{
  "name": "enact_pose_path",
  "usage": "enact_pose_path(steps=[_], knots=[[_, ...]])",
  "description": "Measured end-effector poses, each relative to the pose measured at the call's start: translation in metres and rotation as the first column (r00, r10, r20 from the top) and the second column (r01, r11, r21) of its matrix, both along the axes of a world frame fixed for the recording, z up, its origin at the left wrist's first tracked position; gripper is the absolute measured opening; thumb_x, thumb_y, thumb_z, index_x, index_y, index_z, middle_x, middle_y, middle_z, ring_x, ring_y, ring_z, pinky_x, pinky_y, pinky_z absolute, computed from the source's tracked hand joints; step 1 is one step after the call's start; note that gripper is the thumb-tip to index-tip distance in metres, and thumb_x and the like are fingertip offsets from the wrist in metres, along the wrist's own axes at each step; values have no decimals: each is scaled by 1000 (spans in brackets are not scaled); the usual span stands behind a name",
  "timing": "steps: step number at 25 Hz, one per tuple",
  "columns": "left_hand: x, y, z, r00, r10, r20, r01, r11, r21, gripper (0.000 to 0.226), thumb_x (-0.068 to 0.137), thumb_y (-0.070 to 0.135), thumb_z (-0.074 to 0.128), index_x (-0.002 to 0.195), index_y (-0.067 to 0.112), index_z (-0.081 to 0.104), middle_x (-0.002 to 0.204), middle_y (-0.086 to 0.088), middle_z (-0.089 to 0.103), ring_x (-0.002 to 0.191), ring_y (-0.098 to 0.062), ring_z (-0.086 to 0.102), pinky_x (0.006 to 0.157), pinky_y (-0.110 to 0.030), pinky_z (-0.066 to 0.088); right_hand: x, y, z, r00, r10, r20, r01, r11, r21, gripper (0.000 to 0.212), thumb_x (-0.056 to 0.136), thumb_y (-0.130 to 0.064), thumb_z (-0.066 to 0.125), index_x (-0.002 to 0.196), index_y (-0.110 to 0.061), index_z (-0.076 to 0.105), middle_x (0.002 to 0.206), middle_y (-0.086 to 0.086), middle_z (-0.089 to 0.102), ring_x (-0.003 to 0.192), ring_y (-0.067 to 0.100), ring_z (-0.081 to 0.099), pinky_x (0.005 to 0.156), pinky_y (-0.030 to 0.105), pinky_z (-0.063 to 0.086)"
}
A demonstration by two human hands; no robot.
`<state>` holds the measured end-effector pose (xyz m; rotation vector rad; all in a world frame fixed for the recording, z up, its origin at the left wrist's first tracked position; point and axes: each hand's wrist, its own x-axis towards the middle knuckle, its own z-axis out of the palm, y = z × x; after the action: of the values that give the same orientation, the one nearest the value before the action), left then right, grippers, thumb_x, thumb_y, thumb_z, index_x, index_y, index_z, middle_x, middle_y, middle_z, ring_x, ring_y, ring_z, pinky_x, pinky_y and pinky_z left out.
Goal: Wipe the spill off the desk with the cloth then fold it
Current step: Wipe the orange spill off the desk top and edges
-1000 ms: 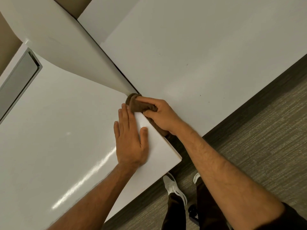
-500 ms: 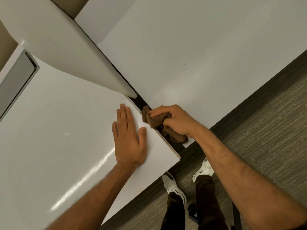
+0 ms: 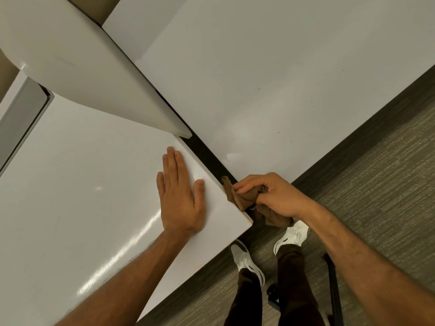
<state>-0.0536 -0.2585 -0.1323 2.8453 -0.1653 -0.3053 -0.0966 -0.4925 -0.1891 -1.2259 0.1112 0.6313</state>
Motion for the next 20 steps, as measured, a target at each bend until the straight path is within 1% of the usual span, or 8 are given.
enact_pose_path(steps=[2,4,6,9,12,15,18,20], knots=[[0,1,-1,1000,-9,5,9,1000,4,76,104,46,29,167,16,-2,176,4,-8,162,-12,-9,131,-39,-5,-1,-5,2,990,-126,-69,127,992,8,67,82,23,52,99,-35,80,114,-8,76,115,13,68,95,21,53],[0,1,-2,1000,-9,8,9,1000,4,76,104,46,29,167,16,-2,176,5,-8,161,-12,-9,131,-38,-5,8,-7,4,905,-364,-221,384,922,54,48,89,7,58,105,-34,78,111,-3,77,110,21,70,84,23,58],[0,1,-2,1000,-6,10,6,1000,1,76,104,47,29,167,17,-3,176,6,-8,161,-11,-9,131,-37,-6,25,-5,8,846,-418,-330,484,862,148,29,95,-14,61,115,-31,74,114,1,76,107,22,72,81,27,59],[0,2,-3,1000,-17,16,17,1000,3,76,104,48,28,167,18,-3,176,5,-8,161,-12,-9,131,-38,-5,50,22,22,943,-224,-246,281,932,229,33,98,-29,55,129,-32,67,123,4,73,113,22,69,91,34,57],[1,2,-5,1000,-12,25,12,1000,4,75,105,49,26,167,17,-2,176,4,-7,161,-12,-9,131,-36,-6,55,61,27,992,-71,-104,76,996,51,48,101,-25,54,147,-40,47,140,-8,61,124,11,61,97,26,52],[0,2,-4,1000,-10,23,10,1000,7,76,104,51,25,167,18,-2,176,5,-7,161,-11,-9,130,-34,-7,48,67,24,989,-48,-140,54,998,37,45,107,-29,46,148,-46,41,141,-16,58,121,0,59,96,19,51],[1,1,-4,1000,-10,23,10,1000,5,77,103,52,24,167,17,-2,176,4,-7,161,-12,-9,130,-35,-7,40,61,26,998,2,-70,-4,1000,-30,46,108,-28,43,149,-47,38,138,-32,52,127,-15,48,100,7,42],[0,1,-3,1000,-8,23,8,1000,4,78,103,55,21,167,16,-1,176,4,-8,161,-12,-9,130,-35,-7,34,61,27,1000,14,-2,-14,997,-79,48,108,-27,41,152,-45,33,146,-31,46,135,-13,40,108,10,36]])
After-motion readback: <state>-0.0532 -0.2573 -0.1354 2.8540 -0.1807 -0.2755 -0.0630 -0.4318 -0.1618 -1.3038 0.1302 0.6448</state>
